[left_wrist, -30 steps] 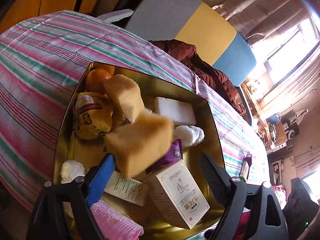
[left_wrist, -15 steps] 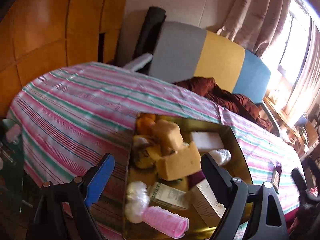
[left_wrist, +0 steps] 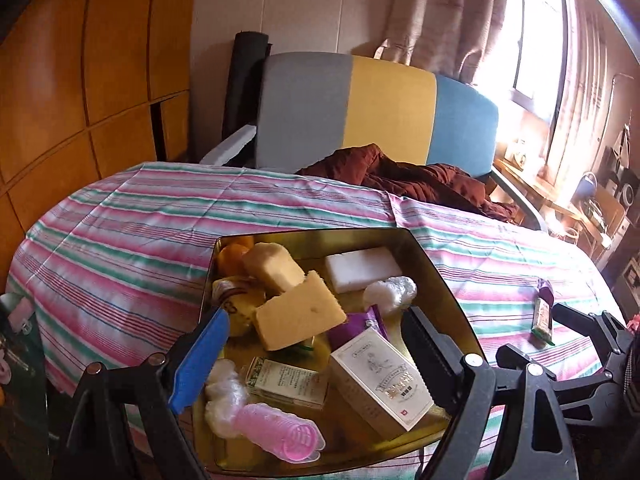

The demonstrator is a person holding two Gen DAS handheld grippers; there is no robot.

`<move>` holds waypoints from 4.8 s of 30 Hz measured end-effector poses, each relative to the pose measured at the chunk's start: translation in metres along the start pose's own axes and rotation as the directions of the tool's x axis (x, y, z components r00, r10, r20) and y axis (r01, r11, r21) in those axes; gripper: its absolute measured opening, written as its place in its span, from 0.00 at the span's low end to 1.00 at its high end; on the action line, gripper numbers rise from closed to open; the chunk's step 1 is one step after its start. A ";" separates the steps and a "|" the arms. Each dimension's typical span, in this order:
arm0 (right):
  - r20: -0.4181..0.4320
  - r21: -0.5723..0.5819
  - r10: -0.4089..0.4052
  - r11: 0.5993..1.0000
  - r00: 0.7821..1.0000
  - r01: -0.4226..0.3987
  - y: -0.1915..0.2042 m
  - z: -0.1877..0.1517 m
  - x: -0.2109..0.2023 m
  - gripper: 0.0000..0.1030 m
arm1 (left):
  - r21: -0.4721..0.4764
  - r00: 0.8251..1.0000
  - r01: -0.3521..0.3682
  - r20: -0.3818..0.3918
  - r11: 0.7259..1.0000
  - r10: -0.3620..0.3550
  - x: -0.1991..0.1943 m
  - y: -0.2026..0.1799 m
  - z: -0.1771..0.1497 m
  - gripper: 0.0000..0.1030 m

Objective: Organize objects
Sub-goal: 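Move both tools back toward the cracker packet and purple packet, then grasp the cracker packet with the left tool, then grasp the purple packet with the right tool while the left tool holds the cracker packet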

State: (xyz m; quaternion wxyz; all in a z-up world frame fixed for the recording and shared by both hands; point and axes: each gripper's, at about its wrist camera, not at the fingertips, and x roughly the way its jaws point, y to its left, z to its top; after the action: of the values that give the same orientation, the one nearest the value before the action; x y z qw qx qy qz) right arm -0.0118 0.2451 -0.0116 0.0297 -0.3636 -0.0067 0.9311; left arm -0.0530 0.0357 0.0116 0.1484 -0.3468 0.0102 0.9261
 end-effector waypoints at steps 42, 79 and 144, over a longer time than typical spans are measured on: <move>-0.095 0.582 -0.370 0.732 0.924 0.353 -0.311 -0.026 -0.023 1.00 | 0.304 0.949 0.304 -0.182 0.903 -0.258 0.027 -0.172 -0.012 0.86; -0.096 0.776 -0.114 0.613 0.989 0.146 -0.346 -0.063 0.001 1.00 | 0.465 0.845 0.493 -0.456 0.735 -0.279 0.194 -0.385 -0.049 0.55; -0.369 0.337 -0.023 0.928 0.929 0.157 -0.291 -0.006 0.089 0.80 | 0.330 0.862 0.463 -0.384 0.823 -0.331 0.156 -0.293 -0.073 0.44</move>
State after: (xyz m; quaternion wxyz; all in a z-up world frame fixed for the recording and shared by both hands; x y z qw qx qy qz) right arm -0.0588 0.5411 -0.0663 0.1402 -0.5147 0.1529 0.8319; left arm -0.0356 0.3486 -0.1197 0.4063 -0.4428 0.1543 0.7843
